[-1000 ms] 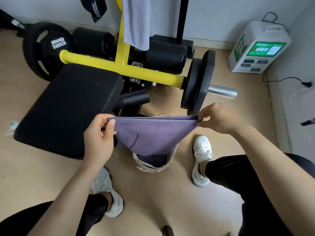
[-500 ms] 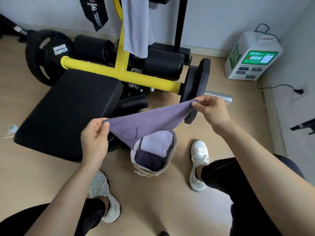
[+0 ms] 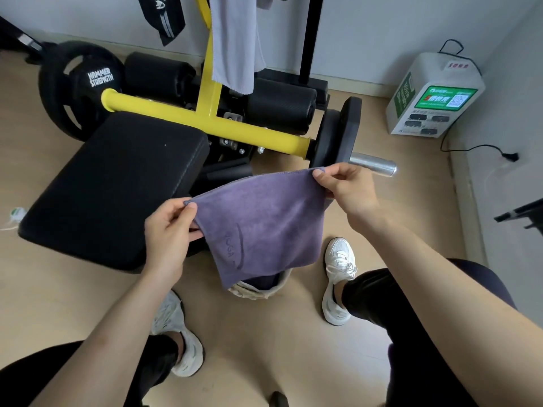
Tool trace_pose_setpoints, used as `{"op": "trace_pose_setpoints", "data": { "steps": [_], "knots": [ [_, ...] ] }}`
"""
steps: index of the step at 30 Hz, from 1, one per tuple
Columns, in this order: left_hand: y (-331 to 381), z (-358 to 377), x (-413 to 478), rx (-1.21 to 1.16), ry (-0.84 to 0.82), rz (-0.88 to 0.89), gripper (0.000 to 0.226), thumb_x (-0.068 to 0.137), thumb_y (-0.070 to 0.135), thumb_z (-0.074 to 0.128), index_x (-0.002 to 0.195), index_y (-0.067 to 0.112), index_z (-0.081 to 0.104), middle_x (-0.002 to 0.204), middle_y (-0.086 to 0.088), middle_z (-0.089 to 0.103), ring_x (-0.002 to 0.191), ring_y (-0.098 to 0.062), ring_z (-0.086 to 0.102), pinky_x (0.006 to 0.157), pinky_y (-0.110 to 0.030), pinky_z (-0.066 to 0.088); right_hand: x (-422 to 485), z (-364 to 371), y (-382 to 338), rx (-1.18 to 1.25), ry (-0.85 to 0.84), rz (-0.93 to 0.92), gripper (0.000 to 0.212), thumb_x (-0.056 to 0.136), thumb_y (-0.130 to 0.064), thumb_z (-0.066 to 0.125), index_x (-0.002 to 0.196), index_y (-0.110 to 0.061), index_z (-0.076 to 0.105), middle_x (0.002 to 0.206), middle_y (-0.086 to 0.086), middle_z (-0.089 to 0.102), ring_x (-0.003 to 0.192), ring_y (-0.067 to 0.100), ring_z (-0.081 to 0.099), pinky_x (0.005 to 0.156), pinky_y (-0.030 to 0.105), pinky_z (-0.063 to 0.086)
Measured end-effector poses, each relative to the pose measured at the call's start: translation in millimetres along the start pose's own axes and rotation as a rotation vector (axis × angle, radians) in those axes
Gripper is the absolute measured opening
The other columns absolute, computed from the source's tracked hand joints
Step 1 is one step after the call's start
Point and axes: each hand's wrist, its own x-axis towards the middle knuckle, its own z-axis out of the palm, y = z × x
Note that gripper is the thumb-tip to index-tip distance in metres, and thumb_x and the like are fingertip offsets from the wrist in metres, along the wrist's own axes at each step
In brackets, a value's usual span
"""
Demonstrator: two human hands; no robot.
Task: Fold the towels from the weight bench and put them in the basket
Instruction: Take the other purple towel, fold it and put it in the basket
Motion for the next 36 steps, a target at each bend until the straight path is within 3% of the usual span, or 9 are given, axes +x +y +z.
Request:
{"op": "trace_pose_setpoints", "data": {
  "steps": [3, 7, 10, 15, 19, 22, 28, 33, 36],
  "knots": [
    [0, 9, -9, -0.013, -0.076, -0.052, 0.008, 0.099, 0.010, 0.063, 0.097, 0.011, 0.071, 0.088, -0.001, 0.074, 0.076, -0.009, 0.072, 0.072, -0.032, 0.062, -13, 16, 4, 0.079, -0.102, 0.038, 0.012, 0.086, -0.011, 0.077, 0.077, -0.006, 0.071, 0.072, 0.007, 0.066, 0.058, 0.012, 0.059, 0.057, 0.026, 0.050],
    [-2, 22, -24, -0.033, -0.145, -0.077, 0.005, 0.095, 0.007, 0.069, 0.099, 0.008, 0.072, 0.089, -0.011, 0.074, 0.084, -0.018, 0.072, 0.077, -0.033, 0.062, -37, 38, 14, 0.122, -0.205, 0.043, 0.010, 0.085, -0.007, 0.077, 0.085, 0.003, 0.075, 0.081, 0.013, 0.071, 0.069, 0.017, 0.064, 0.067, 0.031, 0.055],
    [-2, 30, -34, -0.052, -0.188, -0.065, 0.005, 0.093, 0.003, 0.071, 0.096, 0.007, 0.072, 0.084, -0.012, 0.073, 0.079, -0.015, 0.072, 0.074, -0.029, 0.063, -53, 51, 18, 0.081, -0.261, -0.014, 0.005, 0.086, -0.007, 0.077, 0.083, -0.002, 0.078, 0.079, 0.007, 0.074, 0.072, 0.013, 0.064, 0.072, 0.030, 0.056],
    [0, 33, -37, -0.033, -0.224, -0.002, 0.011, 0.089, 0.001, 0.075, 0.092, 0.011, 0.077, 0.083, -0.008, 0.079, 0.079, -0.017, 0.077, 0.076, -0.030, 0.064, -69, 62, 17, 0.024, -0.364, -0.189, 0.007, 0.087, 0.001, 0.073, 0.086, -0.004, 0.078, 0.076, -0.009, 0.074, 0.071, -0.002, 0.065, 0.072, 0.014, 0.049],
    [3, 30, -38, -0.037, -0.247, 0.022, 0.013, 0.091, 0.001, 0.072, 0.099, 0.010, 0.078, 0.087, -0.009, 0.080, 0.085, -0.021, 0.078, 0.077, -0.031, 0.064, -73, 68, 20, -0.081, -0.364, -0.314, 0.007, 0.082, -0.003, 0.080, 0.088, -0.004, 0.078, 0.083, 0.006, 0.074, 0.074, 0.009, 0.065, 0.072, 0.023, 0.053],
    [5, 29, -39, -0.040, -0.311, 0.047, 0.021, 0.097, -0.002, 0.061, 0.105, 0.006, 0.078, 0.091, -0.009, 0.080, 0.090, -0.021, 0.078, 0.080, -0.033, 0.064, -71, 69, 23, -0.165, -0.350, -0.336, 0.022, 0.072, -0.013, 0.089, 0.091, -0.016, 0.077, 0.088, 0.003, 0.071, 0.077, 0.016, 0.067, 0.076, 0.035, 0.058],
    [7, 21, -39, 0.091, -0.508, 0.209, 0.039, 0.099, -0.008, 0.048, 0.113, 0.014, 0.077, 0.102, -0.005, 0.078, 0.095, -0.013, 0.073, 0.084, -0.027, 0.059, -70, 68, 20, -0.243, -0.268, -0.408, 0.021, 0.072, -0.011, 0.089, 0.082, -0.009, 0.070, 0.085, 0.003, 0.068, 0.074, 0.015, 0.062, 0.072, 0.032, 0.054],
    [12, 6, -19, 0.095, -0.390, 0.280, 0.028, 0.089, 0.007, 0.058, 0.106, 0.015, 0.078, 0.103, -0.005, 0.071, 0.088, -0.015, 0.068, 0.076, -0.031, 0.057, -62, 60, 13, -0.172, -0.361, -0.430, 0.018, 0.079, -0.001, 0.081, 0.077, -0.014, 0.070, 0.079, -0.004, 0.067, 0.071, 0.005, 0.061, 0.071, 0.025, 0.053],
    [12, -3, -11, 0.330, -0.328, 0.473, 0.042, 0.080, 0.012, 0.071, 0.120, 0.024, 0.071, 0.120, 0.004, 0.064, 0.107, -0.012, 0.062, 0.088, -0.026, 0.053, -55, 52, 12, -0.208, -0.484, -0.470, 0.011, 0.081, -0.001, 0.081, 0.084, -0.006, 0.072, 0.082, -0.005, 0.067, 0.076, 0.007, 0.063, 0.074, 0.024, 0.052]
  ]
}}
